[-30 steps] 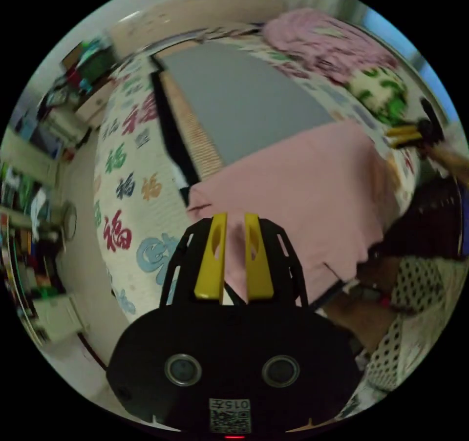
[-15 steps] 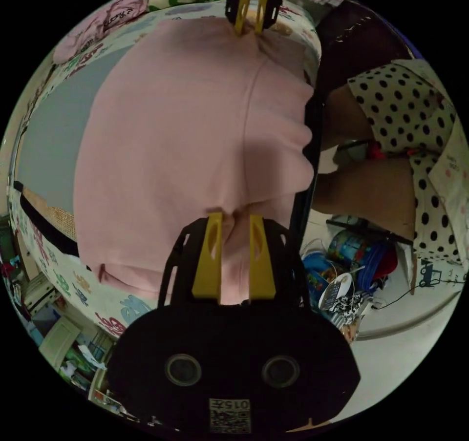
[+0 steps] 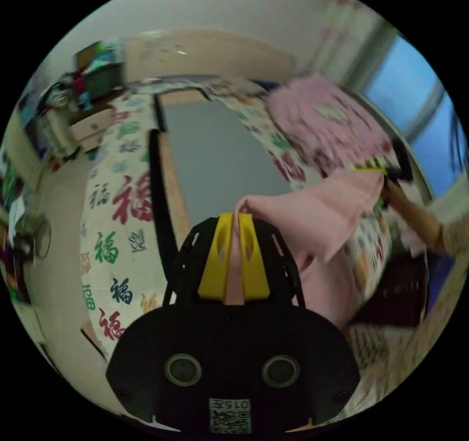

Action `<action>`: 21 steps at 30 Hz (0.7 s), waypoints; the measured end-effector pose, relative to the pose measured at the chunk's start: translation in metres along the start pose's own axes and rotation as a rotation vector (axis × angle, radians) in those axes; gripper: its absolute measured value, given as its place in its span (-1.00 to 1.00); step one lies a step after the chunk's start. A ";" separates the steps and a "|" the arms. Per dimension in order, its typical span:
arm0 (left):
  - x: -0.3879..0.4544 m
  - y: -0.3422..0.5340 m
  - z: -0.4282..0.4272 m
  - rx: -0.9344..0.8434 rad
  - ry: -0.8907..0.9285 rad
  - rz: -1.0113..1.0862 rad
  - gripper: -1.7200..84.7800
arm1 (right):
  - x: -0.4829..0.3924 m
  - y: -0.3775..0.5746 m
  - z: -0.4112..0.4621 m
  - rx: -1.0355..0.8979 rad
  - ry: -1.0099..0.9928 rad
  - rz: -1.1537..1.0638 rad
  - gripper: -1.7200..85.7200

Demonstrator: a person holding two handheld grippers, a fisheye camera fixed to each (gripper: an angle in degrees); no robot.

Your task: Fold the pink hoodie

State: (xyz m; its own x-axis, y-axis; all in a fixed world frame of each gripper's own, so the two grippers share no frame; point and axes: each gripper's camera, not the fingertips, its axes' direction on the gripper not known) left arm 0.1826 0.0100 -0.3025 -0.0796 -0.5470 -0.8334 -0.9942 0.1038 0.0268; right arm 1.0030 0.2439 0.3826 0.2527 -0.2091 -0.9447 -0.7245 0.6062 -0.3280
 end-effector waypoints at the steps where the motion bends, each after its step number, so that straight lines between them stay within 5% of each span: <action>1: -0.014 0.004 0.000 0.069 -0.045 -0.058 -0.89 | 0.001 0.001 -0.001 0.028 0.006 0.024 -0.82; 5: -0.011 0.061 0.027 0.032 0.021 -0.043 -0.83 | 0.002 0.053 0.030 -0.094 -0.062 0.033 -0.78; 12: 0.071 0.267 0.107 -0.361 0.214 0.044 -0.77 | -0.013 0.177 0.103 -0.547 -0.236 0.151 -0.70; 21: 0.161 0.394 0.126 -0.332 0.396 0.063 -0.64 | -0.001 0.196 0.111 -0.564 -0.295 0.245 -0.93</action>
State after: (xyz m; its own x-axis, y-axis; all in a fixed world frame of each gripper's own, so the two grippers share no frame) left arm -0.2126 0.0679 -0.4958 -0.0967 -0.8274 -0.5532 -0.9507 -0.0877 0.2974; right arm 0.9317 0.4476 0.3199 0.1449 0.1495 -0.9781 -0.9863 0.1002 -0.1308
